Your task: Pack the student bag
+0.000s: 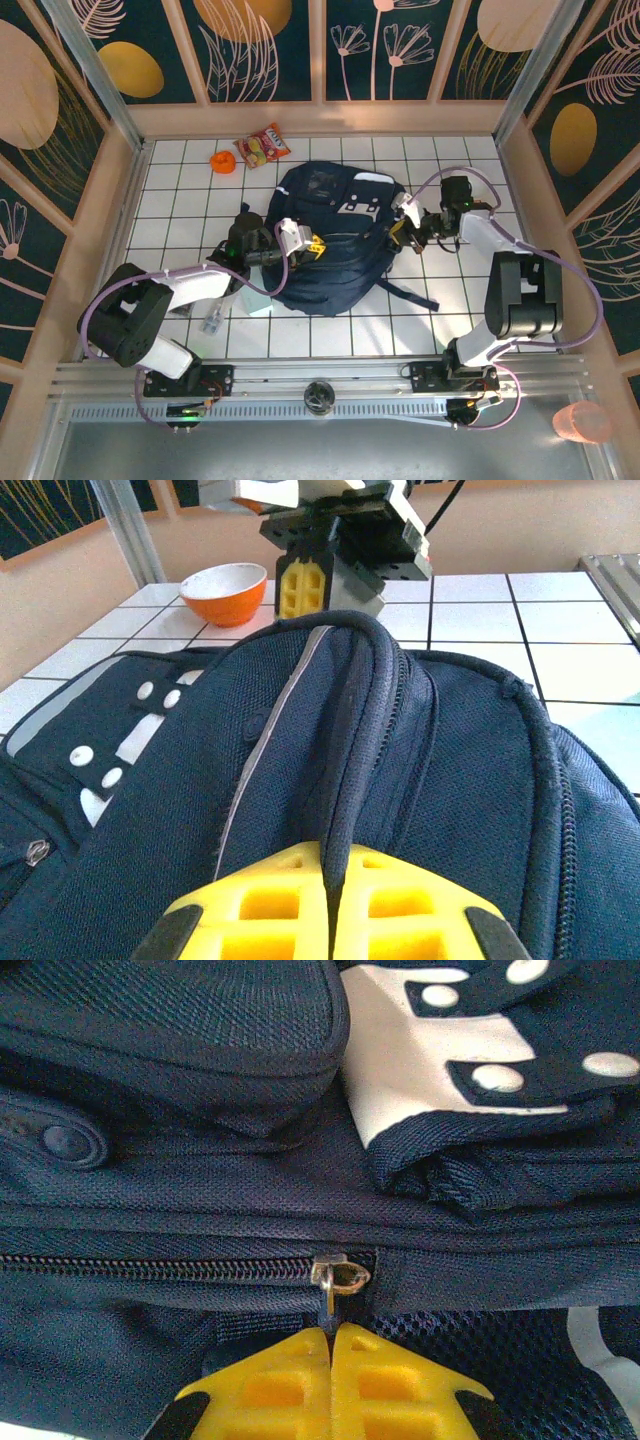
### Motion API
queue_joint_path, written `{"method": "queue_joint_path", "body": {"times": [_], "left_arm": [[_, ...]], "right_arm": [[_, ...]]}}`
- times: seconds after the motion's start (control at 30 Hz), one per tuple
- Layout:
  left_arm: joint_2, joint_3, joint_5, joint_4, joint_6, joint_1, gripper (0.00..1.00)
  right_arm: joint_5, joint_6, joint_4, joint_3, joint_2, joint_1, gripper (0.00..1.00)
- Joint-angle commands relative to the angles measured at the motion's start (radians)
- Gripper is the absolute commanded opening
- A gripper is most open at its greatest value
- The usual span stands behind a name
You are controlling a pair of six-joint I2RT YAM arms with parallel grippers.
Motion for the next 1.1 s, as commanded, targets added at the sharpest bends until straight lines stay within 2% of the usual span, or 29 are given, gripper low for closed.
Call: {"method": "queue_joint_path", "body": {"times": [0.0,0.1,0.23,0.53,0.67,0.77,0.8,0.9,1.0,1.07], "left_arm": [[-0.011,0.031,-0.006,0.063,0.022,0.004,0.0],[-0.01,0.034,-0.022,0.067,0.003,0.003,0.0],[-0.013,0.028,-0.083,0.137,-0.092,0.001,0.0],[-0.01,0.092,-0.299,0.083,-0.083,-0.059,0.0],[0.009,0.116,-0.302,0.085,-0.079,-0.083,0.0],[0.009,0.102,-0.29,0.119,-0.083,-0.083,0.0],[0.006,0.096,-0.275,0.118,-0.067,-0.083,0.0],[-0.005,0.088,-0.242,0.08,-0.023,-0.08,0.0],[-0.019,0.066,-0.196,0.082,-0.008,-0.066,0.0],[-0.026,0.055,-0.179,0.09,-0.008,-0.059,0.0]], "right_arm": [[-0.021,0.044,0.007,0.027,-0.063,-0.001,0.0],[-0.008,0.089,-0.001,0.034,-0.088,0.009,0.0],[0.001,0.147,-0.019,0.009,-0.152,0.067,0.0],[-0.026,0.367,0.01,-0.07,-0.288,0.227,0.0],[-0.021,0.44,0.042,-0.109,-0.34,0.282,0.0],[0.028,0.45,0.058,-0.148,-0.39,0.26,0.0],[0.056,0.458,0.074,-0.165,-0.409,0.235,0.05],[0.068,0.455,0.103,-0.197,-0.445,0.112,0.34],[0.105,0.409,0.129,-0.218,-0.438,-0.005,0.47],[0.16,0.34,0.14,-0.218,-0.407,-0.03,0.51]]}}
